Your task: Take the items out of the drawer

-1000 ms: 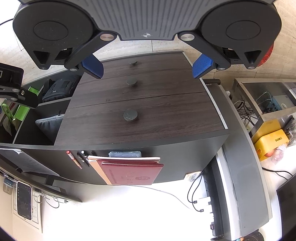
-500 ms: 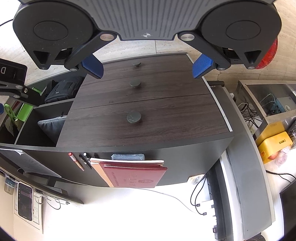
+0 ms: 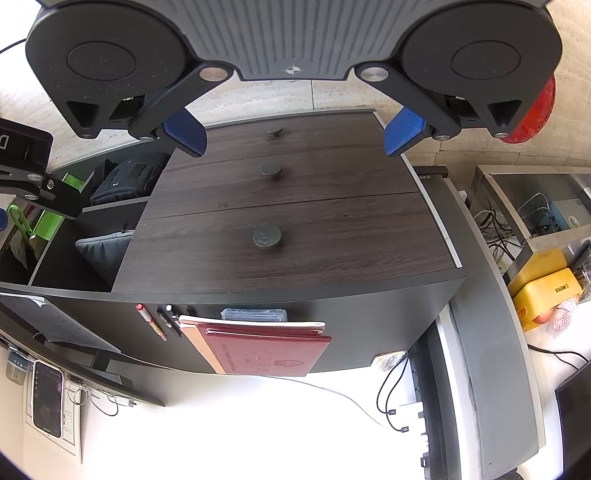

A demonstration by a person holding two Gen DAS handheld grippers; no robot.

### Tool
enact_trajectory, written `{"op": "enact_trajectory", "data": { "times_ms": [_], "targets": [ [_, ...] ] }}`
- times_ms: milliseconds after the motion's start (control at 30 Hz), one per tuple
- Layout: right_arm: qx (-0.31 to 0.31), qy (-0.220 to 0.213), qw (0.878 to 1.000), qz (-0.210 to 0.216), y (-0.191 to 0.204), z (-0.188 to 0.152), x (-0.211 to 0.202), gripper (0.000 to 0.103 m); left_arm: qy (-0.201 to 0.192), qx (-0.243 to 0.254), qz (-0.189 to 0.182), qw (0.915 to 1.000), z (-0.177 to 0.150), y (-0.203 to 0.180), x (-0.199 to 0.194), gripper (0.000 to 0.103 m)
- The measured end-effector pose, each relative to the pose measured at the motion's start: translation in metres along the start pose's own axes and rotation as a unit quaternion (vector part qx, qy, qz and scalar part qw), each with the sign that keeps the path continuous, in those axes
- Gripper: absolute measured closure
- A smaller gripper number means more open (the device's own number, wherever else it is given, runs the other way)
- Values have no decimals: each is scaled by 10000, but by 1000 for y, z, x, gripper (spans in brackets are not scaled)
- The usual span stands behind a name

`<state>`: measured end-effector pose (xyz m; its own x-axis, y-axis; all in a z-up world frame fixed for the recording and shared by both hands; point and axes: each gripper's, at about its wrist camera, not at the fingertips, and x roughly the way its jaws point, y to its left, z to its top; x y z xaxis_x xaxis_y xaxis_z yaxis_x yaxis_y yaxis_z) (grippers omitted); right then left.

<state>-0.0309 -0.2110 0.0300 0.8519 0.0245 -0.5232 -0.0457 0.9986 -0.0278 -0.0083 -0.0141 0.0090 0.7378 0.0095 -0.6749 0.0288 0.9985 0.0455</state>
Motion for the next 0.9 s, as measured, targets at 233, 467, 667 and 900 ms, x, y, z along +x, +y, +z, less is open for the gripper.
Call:
{"op": "enact_trajectory", "data": {
  "times_ms": [233,467,667,900],
  "targets": [
    [4,-21,10000,22,0,0,-2,1,-11,48,8,10000,0,-2,-1,1],
    [15,-37,10000,37,0,1,-2,0,2,54,10,10000,0,-2,1,1],
    [29,-19,10000,33,-1,1,0,0,19,51,16,10000,0,-2,1,1],
    [29,-6,10000,59,0,0,-1,0,0,36,16,10000,-1,-1,1,1]
  ]
}}
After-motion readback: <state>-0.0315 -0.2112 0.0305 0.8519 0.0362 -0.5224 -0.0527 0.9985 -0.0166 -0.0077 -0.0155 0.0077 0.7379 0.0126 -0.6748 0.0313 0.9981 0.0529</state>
